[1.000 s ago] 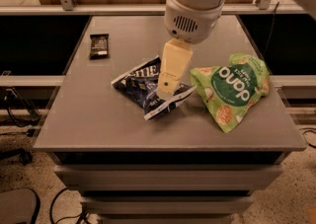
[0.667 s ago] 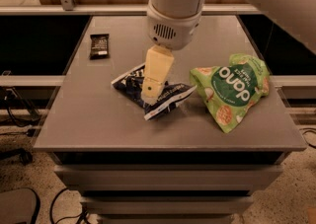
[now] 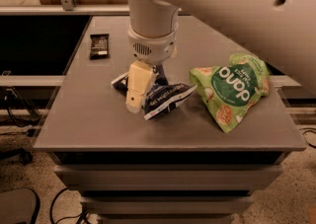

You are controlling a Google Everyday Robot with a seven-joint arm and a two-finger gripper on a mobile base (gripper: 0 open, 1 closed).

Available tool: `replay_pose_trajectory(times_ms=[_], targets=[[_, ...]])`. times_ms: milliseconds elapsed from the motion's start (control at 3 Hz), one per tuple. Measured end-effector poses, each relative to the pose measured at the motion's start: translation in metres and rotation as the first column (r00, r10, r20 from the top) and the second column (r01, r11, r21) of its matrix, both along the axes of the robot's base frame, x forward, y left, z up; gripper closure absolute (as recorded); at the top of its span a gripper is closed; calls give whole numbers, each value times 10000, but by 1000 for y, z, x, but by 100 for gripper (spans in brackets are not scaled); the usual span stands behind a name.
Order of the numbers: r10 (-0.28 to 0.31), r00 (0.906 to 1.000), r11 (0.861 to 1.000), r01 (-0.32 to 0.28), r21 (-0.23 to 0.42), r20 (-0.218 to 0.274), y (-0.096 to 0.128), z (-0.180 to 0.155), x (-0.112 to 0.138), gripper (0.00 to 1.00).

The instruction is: Move blue chip bag near rxbar chocolate

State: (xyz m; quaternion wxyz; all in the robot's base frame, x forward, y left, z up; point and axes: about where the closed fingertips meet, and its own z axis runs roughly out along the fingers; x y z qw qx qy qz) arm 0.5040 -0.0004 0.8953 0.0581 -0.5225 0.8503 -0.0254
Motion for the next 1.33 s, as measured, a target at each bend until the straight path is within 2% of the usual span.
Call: replay_pose_trajectory(times_ms=[667, 1000, 1333], targets=[[-577, 9976, 9983, 581, 88, -382, 10, -43, 15, 0], [-647, 9971, 9976, 656, 207, -408, 11, -59, 19, 16], [-648, 9971, 9974, 659, 277, -391, 9, -69, 22, 39]])
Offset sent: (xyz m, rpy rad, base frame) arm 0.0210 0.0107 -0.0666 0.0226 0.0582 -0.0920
